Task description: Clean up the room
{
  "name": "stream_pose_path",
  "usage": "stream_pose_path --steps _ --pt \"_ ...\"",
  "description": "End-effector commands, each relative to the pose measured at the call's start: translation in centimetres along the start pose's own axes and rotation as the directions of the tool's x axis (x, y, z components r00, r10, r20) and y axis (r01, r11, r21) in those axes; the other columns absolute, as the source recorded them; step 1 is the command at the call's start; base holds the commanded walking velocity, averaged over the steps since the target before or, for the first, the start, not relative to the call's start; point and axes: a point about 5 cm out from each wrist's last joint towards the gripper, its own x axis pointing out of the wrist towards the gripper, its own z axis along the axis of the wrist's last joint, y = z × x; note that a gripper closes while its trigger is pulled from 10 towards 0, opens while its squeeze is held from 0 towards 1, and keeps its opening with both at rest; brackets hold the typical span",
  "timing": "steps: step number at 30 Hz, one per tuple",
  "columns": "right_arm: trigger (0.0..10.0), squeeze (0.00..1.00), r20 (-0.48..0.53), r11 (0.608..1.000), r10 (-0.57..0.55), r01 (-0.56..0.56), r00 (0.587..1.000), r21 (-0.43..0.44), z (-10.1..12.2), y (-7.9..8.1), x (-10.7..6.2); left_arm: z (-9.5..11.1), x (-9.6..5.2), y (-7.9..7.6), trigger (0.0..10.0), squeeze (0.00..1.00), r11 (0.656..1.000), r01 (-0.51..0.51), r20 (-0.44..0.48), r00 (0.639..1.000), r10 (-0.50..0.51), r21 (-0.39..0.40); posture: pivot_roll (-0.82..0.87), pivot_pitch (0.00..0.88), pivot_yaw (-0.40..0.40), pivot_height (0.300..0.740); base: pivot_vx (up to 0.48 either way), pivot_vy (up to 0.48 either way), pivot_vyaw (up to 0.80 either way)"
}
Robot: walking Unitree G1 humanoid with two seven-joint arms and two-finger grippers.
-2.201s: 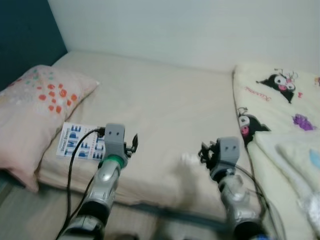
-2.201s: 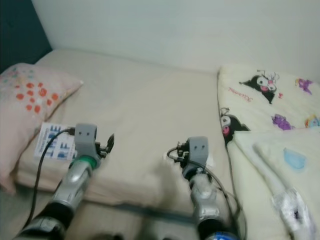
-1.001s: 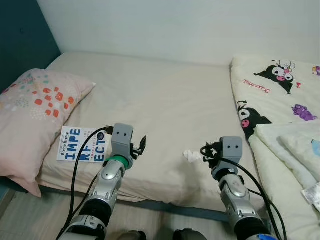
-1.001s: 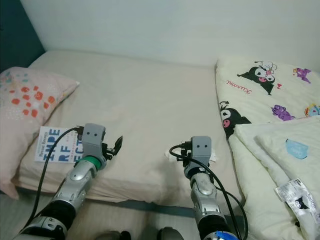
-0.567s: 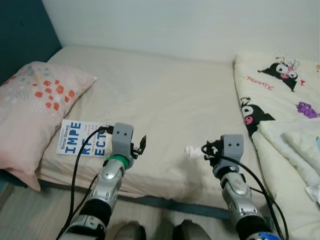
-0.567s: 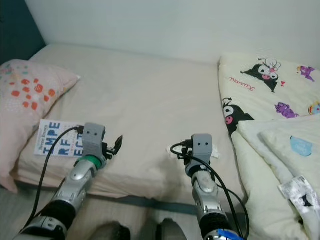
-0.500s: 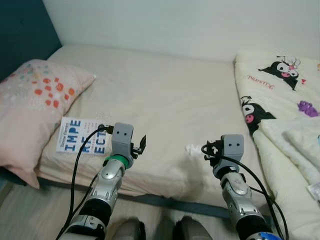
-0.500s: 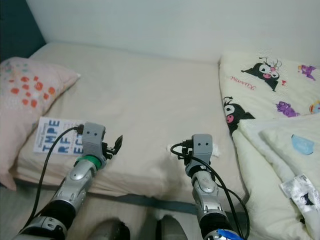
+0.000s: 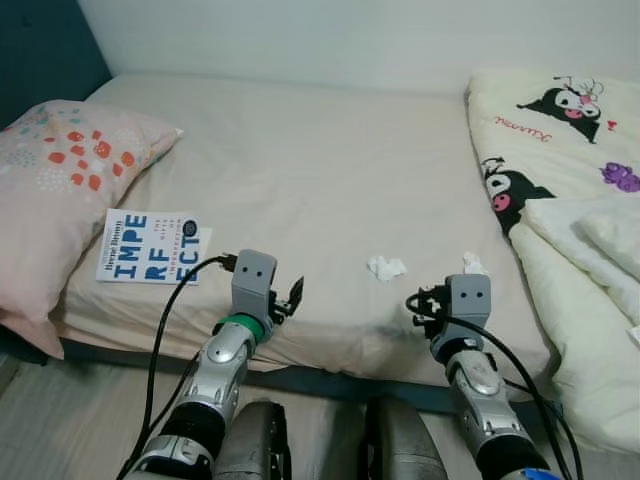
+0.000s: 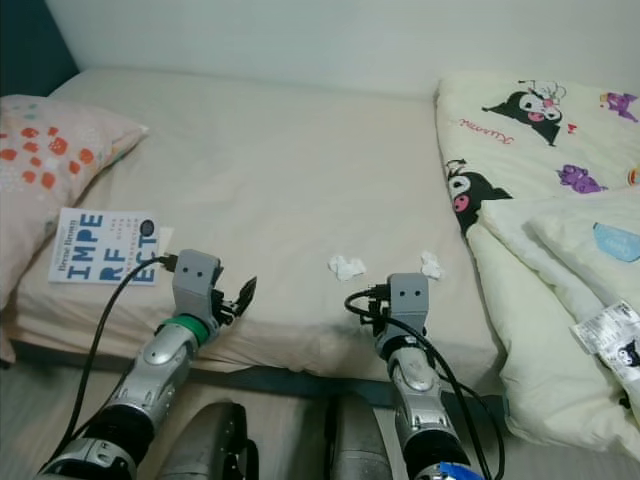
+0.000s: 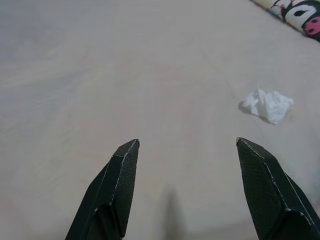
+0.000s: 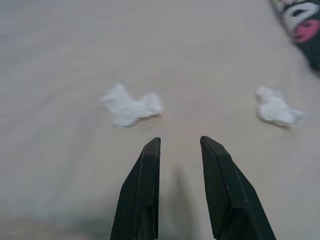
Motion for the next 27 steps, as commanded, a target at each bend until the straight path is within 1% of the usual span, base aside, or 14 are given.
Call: stream_pose_path --steps 1,5,6,7,10,11,12,14,15,17,21,22,26,27 --pt "10.0 0.0 -0.016 1.0 -0.023 0.023 1.0 0.0 -0.4 -0.3 -0.3 -0.2 -0.1 0.0 10.0 0.0 1.0 0.006 -0.008 1.0 -0.006 -0.002 -0.02 0.12 0.033 0.63 0.0 0.0 0.0" --pt "10.0 0.0 0.007 0.99 -0.131 0.131 0.991 -0.045 0.6 -2.1 0.4 0.7 0.0 0.1 10.0 0.0 0.999 0.035 0.035 0.999 -0.035 -0.009 -0.02 0.136 0.026 0.63 0.0 0.0 0.0" --pt "10.0 0.81 0.015 0.989 -0.14 0.141 0.99 -0.041 1.0 -2.4 0.7 0.9 0.0 0.3 10.0 0.0 0.999 0.033 0.046 0.998 -0.033 -0.015 -0.02 0.149 0.024 0.63 0.0 0.0 0.0" --pt "10.0 1.0 0.022 0.988 -0.147 0.148 0.989 -0.039 1.4 -2.7 1.0 1.1 0.0 0.5 10.0 0.0 0.999 0.03 0.055 0.998 -0.028 -0.025 -0.02 0.158 0.024 0.63 0.0 0.0 0.0" --pt "10.0 1.0 0.004 0.987 -0.152 0.152 0.988 -0.05 1.8 -2.9 1.6 1.3 0.0 0.8 10.0 0.0 0.999 0.019 0.067 0.998 -0.016 -0.044 -0.02 0.172 0.023 0.63 0.0 0.0 0.0" --pt "10.0 1.0 -0.019 0.987 -0.149 0.147 0.989 -0.061 1.8 -3.0 1.9 1.3 -0.1 0.9 10.0 0.0 0.999 0.018 0.07 0.997 -0.015 -0.045 -0.02 0.176 0.024 0.63 0.0 0.0 0.0" --pt "10.0 1.0 -0.027 0.987 -0.143 0.14 0.989 -0.076 2.1 -2.9 2.2 1.3 -0.2 1.0 10.0 0.0 0.999 0.016 0.071 0.997 -0.013 -0.041 -0.02 0.189 0.022 0.63 0.0 0.0 0.0" --pt "10.0 1.0 -0.029 0.987 -0.139 0.136 0.99 -0.086 2.2 -2.9 2.4 1.3 -0.3 1.0 10.0 0.0 0.999 0.017 0.071 0.997 -0.014 -0.039 -0.02 0.189 0.022 0.63 0.0 0.0 0.0" --pt "10.0 0.0 -0.026 0.985 -0.134 0.13 0.991 -0.116 2.5 -2.9 2.6 1.1 -0.4 1.2 10.0 0.0 0.999 0.012 0.068 0.998 -0.01 -0.039 -0.02 0.2 0.02 0.63 0.0 0.0 0.0" --pt "10.0 0.0 -0.011 0.982 -0.127 0.125 0.992 -0.143 2.9 -2.8 2.7 0.8 -0.7 1.4 10.0 0.0 0.999 -0.006 0.057 0.998 0.008 -0.042 -0.02 0.208 0.018 0.63 0.0 0.0 0.0" --pt "10.0 0.0 0.001 0.98 -0.13 0.128 0.992 -0.152 3.0 -2.9 2.7 0.4 -1.0 1.4 10.0 0.0 0.999 -0.024 0.046 0.999 0.026 -0.033 -0.03 0.223 0.013 0.63 0.0 0.0 0.0" --pt "10.0 0.0 0.002 0.98 -0.131 0.13 0.991 -0.152 2.9 -3.1 2.7 0.4 -1.1 1.2 10.0 0.0 0.999 -0.023 0.046 0.999 0.024 -0.033 -0.02 0.243 0.009 0.63 0.0 0.0 0.0" --pt "10.0 0.0 0.001 0.979 -0.134 0.132 0.991 -0.156 2.9 -3.2 2.6 0.3 -1.1 1.0 10.0 0.0 0.999 -0.021 0.048 0.999 0.023 -0.032 -0.02 0.249 0.01 0.63 0.0 0.0 0.0" --pt "10.0 0.0 0.004 0.978 -0.145 0.144 0.989 -0.151 2.9 -3.6 2.5 0.3 -1.2 0.7 10.0 0.0 0.999 -0.017 0.051 0.999 0.019 -0.034 -0.03 0.268 0.011 0.63 0.0 0.0 0.0"
